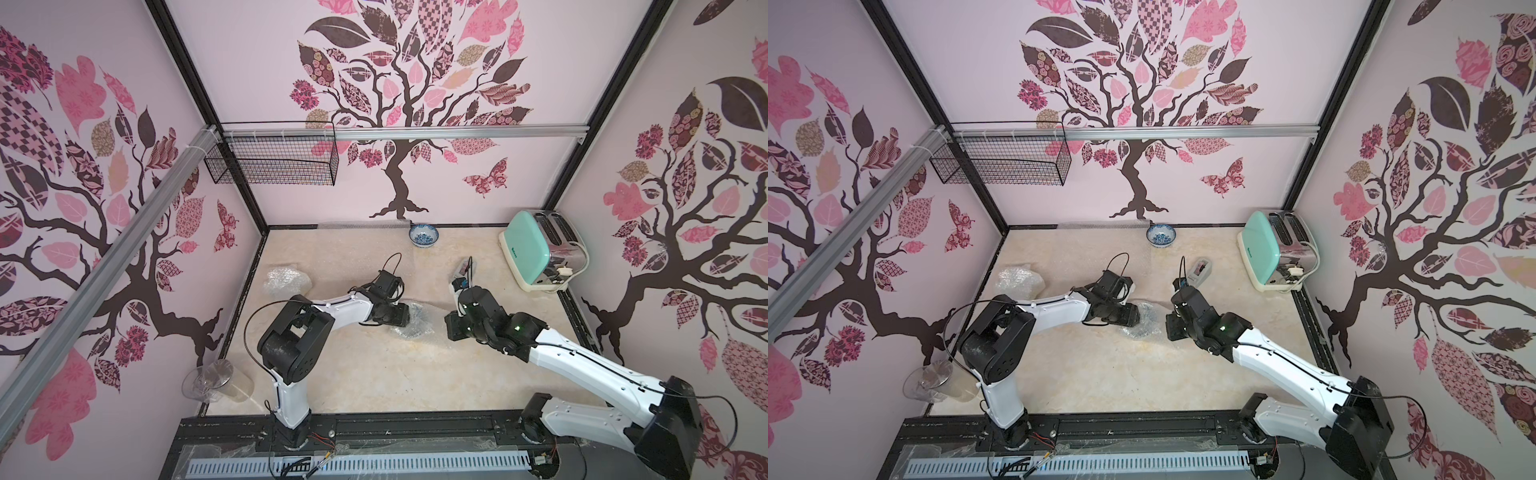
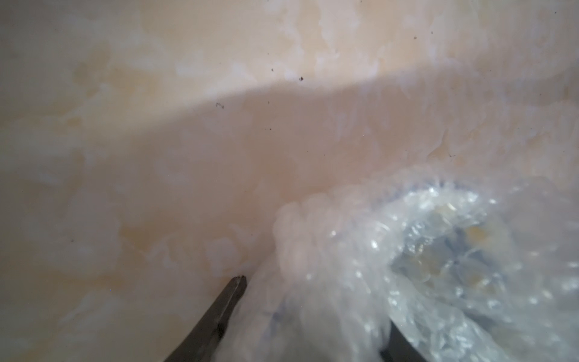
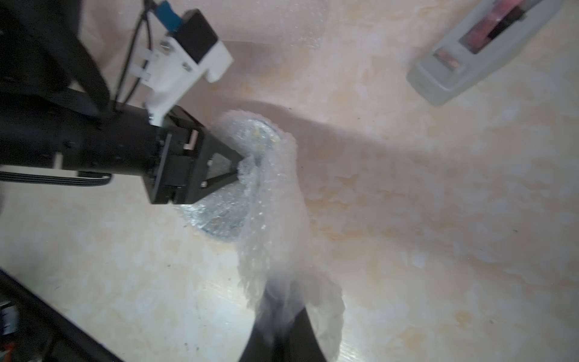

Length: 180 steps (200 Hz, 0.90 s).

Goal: Wrap bowls in bubble wrap
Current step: Wrap the bowl in bubble wrap.

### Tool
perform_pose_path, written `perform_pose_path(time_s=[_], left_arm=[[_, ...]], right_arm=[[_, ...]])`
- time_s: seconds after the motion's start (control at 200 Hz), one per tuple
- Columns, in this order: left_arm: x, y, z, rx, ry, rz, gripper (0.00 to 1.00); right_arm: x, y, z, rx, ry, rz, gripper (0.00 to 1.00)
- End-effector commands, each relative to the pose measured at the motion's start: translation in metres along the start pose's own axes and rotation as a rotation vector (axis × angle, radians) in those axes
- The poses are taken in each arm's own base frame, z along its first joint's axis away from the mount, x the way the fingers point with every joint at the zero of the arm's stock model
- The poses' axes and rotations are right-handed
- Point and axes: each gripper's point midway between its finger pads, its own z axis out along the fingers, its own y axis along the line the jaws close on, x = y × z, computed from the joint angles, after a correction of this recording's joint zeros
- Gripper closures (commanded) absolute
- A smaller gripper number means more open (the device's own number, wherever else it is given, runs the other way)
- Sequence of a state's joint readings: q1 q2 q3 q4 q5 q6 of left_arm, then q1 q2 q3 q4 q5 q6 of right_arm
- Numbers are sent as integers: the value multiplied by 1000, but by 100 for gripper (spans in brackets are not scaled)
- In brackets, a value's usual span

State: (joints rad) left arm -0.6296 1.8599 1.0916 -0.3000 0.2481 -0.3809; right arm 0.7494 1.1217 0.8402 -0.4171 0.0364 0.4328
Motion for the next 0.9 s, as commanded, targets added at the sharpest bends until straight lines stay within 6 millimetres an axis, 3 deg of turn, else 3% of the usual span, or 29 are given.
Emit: perform_pose_path(time_s=[0.0, 0.095, 0.325, 0.565, 0.7, 0.83, 0.895], left_arm=[[27, 16, 17, -63, 78, 5, 46], [31, 14, 19, -60, 85, 12, 47], [36, 9, 18, -34, 82, 4, 49], [36, -1, 11, 21, 65, -10, 50], [36, -4, 8, 35, 59, -16, 49], [37, -2, 8, 30, 60, -20, 50], [37, -1, 9, 25, 63, -20, 50]], right_arm=[[-17, 46, -2, -231, -6, 34, 100], [-29, 62, 7, -293, -22, 34, 100], [-44, 63, 46, -354, -75, 82, 100], [-36, 55, 85, -434, -53, 224, 100], [-31, 58, 90, -473, -37, 257, 100], [-35, 62, 80, -487, -37, 222, 100], [-42, 68, 67, -493, -44, 167, 90]])
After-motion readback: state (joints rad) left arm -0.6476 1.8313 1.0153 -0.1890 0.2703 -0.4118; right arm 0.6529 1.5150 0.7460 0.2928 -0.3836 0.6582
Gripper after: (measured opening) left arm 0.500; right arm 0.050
